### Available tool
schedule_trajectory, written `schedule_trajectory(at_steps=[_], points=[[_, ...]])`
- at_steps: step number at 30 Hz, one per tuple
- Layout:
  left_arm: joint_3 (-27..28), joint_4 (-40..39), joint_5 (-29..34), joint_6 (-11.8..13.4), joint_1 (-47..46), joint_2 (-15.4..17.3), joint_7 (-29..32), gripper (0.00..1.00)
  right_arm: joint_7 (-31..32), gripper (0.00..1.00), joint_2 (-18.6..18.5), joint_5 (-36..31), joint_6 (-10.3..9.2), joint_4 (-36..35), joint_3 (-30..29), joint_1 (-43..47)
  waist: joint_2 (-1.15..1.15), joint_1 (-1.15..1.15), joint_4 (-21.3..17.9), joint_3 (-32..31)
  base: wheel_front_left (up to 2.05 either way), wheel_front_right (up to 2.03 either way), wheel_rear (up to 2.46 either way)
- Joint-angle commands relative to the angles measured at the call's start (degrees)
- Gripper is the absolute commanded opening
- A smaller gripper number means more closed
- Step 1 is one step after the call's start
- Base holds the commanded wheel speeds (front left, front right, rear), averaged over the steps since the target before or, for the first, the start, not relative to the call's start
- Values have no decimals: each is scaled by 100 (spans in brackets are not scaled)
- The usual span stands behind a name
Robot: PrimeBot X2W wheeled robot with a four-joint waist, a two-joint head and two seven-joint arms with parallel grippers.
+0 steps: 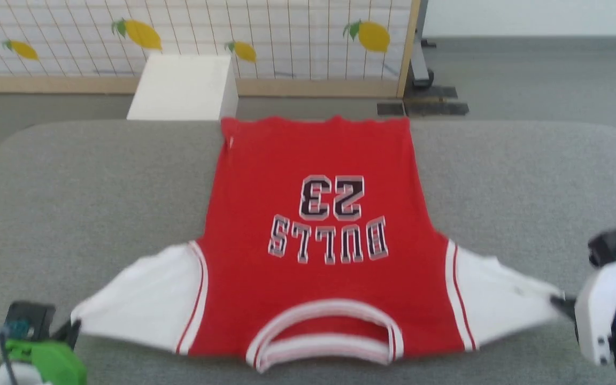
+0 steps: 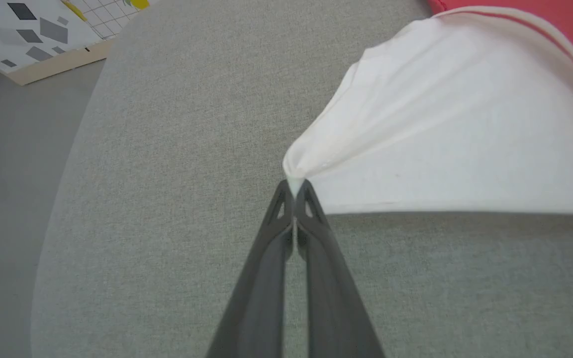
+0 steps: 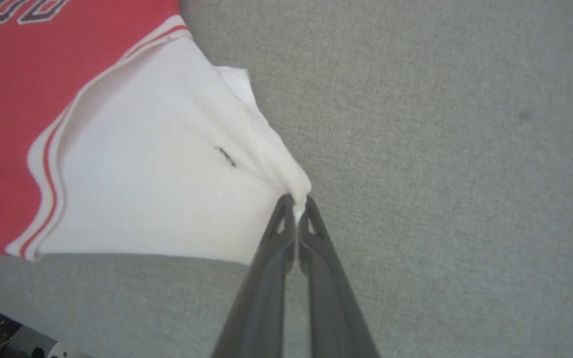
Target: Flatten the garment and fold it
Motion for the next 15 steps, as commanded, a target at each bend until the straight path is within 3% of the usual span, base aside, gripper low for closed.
schedule_trajectory(at_steps=[1,9,15], points=[[116,-138,-110,110,303,136,93,0,164,0,-111,46,-14,-113,-159,282,0,1,64,-193,0,0,0],[220,-1474,-710,315,1594,63,713,0,1181,0,88,-7,-14,-1090,-1137,1733,0,1,158,-149,0,0,0],[-34,-1838,-772,378,1701,-200,848,0,1370,0,488,-428,-14,-1529,-1662,2219,0,1,306,39,0,0,0]])
